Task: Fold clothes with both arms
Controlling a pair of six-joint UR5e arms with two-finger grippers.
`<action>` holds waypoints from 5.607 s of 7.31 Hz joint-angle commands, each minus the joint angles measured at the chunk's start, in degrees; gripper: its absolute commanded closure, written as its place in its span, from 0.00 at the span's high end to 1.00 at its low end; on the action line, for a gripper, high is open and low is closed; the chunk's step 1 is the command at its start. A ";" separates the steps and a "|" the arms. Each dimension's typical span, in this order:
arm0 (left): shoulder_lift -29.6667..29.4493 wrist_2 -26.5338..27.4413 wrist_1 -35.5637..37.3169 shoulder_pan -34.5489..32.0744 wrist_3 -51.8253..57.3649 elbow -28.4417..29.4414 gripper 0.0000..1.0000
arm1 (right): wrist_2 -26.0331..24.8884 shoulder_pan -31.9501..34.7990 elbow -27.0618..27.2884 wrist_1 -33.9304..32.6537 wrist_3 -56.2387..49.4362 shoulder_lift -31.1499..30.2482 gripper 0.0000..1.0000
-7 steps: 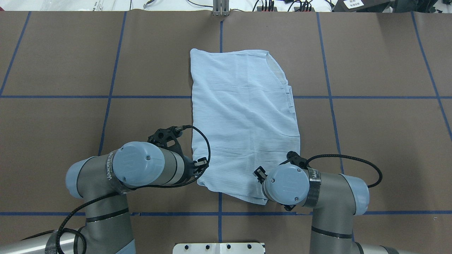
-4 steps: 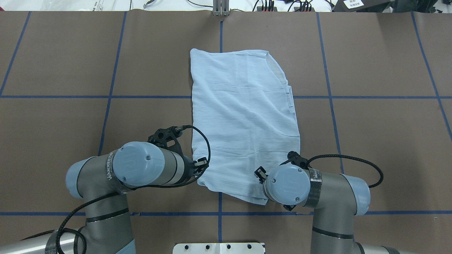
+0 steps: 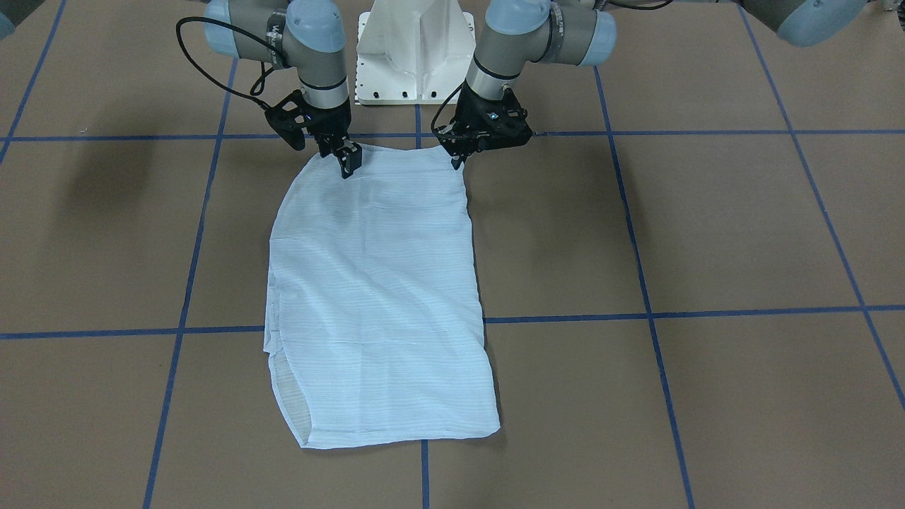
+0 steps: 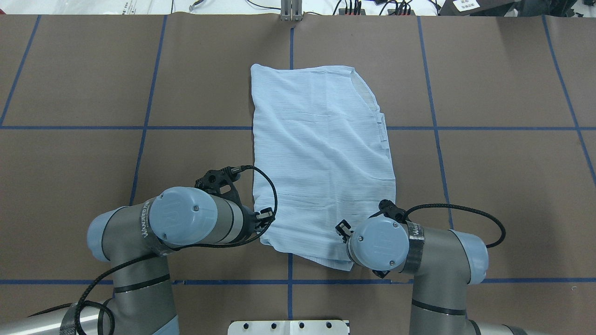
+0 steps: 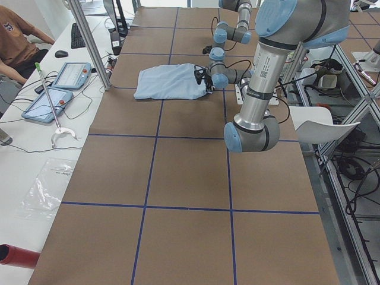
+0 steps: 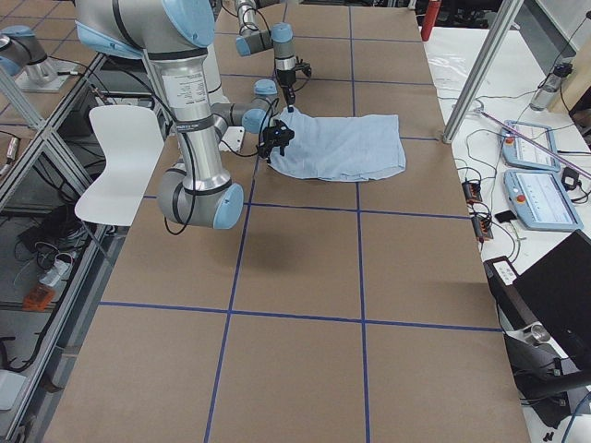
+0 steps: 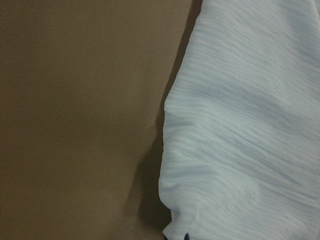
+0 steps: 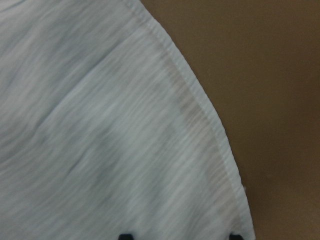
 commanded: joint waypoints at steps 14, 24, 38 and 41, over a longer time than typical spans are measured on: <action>4.82 -3.51 2.27 0.70 -3.05 -17.18 0.00 | 0.52 -0.55 11.21 0.30 -0.26 -0.46 0.00; -1.39 -6.33 8.01 -6.82 -5.55 -11.90 0.00 | 7.02 8.04 13.45 5.05 -7.18 2.25 0.00; -8.17 -10.55 -18.98 -19.60 0.35 20.66 0.00 | 9.22 20.28 -17.24 11.81 -15.73 16.33 0.00; -8.17 -10.37 -18.99 -22.48 0.35 21.18 1.00 | 12.09 22.72 -18.12 12.08 -17.47 15.37 1.00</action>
